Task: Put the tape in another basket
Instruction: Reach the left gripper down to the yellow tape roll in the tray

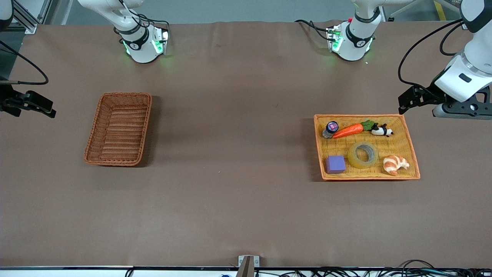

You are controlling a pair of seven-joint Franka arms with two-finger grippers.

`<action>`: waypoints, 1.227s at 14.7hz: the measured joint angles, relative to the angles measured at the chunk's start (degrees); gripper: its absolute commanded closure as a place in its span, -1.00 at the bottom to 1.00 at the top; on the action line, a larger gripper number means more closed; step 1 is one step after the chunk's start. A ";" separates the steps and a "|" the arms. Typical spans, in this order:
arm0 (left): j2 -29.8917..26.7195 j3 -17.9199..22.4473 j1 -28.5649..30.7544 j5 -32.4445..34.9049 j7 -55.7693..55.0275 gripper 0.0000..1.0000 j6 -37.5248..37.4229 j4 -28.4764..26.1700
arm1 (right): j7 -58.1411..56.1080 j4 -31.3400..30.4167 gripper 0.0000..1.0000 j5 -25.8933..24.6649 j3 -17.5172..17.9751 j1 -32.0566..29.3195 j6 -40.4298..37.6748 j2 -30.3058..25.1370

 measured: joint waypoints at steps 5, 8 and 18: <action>0.03 -0.06 0.02 0.00 0.00 -1.00 0.00 0.22 | -0.04 0.00 -1.00 0.01 0.68 0.51 0.03 0.00; 0.39 -0.06 0.07 0.00 0.02 -0.94 0.00 0.22 | -0.04 0.00 -1.00 0.01 0.67 0.51 0.03 0.00; 10.61 0.54 0.40 0.00 0.05 -1.00 4.74 -2.74 | -0.04 -0.05 -1.00 0.01 0.66 0.50 0.03 0.00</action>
